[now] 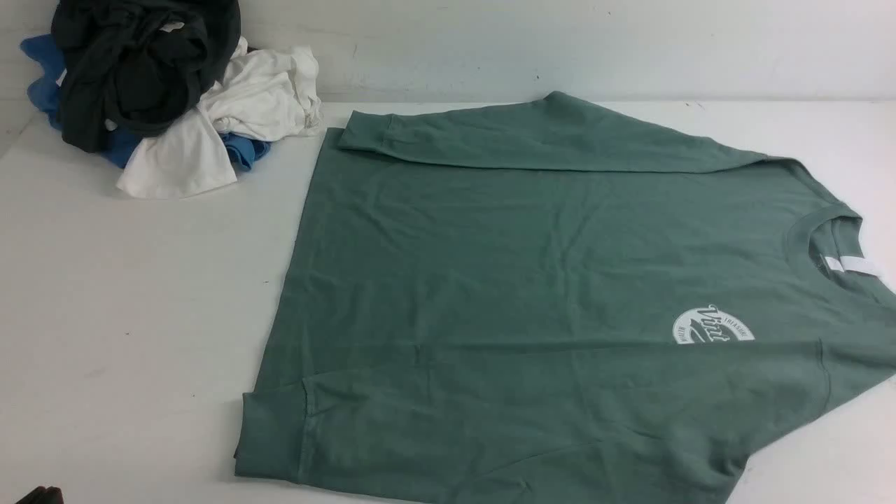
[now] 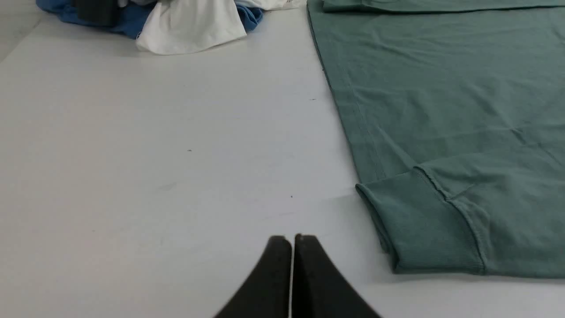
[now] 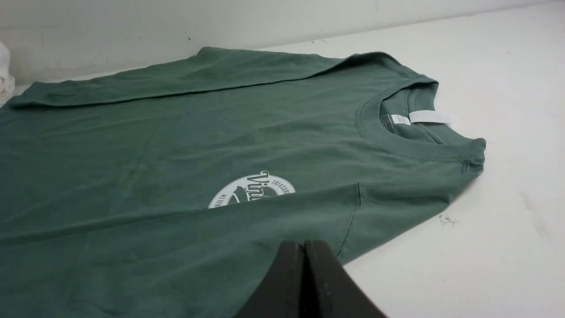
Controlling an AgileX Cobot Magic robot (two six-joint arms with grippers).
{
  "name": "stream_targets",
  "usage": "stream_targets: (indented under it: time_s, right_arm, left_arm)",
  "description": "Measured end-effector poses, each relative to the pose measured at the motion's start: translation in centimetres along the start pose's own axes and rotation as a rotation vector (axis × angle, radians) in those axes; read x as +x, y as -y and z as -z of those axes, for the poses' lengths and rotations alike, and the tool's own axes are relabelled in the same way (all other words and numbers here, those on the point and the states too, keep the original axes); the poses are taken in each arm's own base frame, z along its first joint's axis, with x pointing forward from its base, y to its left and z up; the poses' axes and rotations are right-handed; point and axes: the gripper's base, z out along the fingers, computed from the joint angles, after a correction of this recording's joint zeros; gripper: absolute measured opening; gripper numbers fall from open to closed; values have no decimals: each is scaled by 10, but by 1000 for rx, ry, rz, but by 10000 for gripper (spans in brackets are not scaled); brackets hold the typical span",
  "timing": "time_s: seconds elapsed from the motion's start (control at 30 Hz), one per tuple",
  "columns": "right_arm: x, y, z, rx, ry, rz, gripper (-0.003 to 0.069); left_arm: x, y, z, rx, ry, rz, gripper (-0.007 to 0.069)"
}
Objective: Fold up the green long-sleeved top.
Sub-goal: Use the left arm to clamp the cuff closest to it
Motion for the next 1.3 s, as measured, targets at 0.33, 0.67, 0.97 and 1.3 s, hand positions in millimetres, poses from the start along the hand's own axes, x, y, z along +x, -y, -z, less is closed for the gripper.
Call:
stream_targets:
  time_s: [0.33,0.67,0.97,1.3]
  right_arm:
    - [0,0,0,0,0,0,-14]
    - [0,0,0,0,0,0,-14]
    - [0,0,0,4,1,14,-14]
    - [-25,-4,3,-33,299,93,-14]
  left_arm:
    - [0,0,0,0,0,1,-7]
    - [0,0,0,0,0,2,-7]
    - [0,0,0,0,0,-1,-7]
    - [-20,-4,2,-46,234,-22,-7]
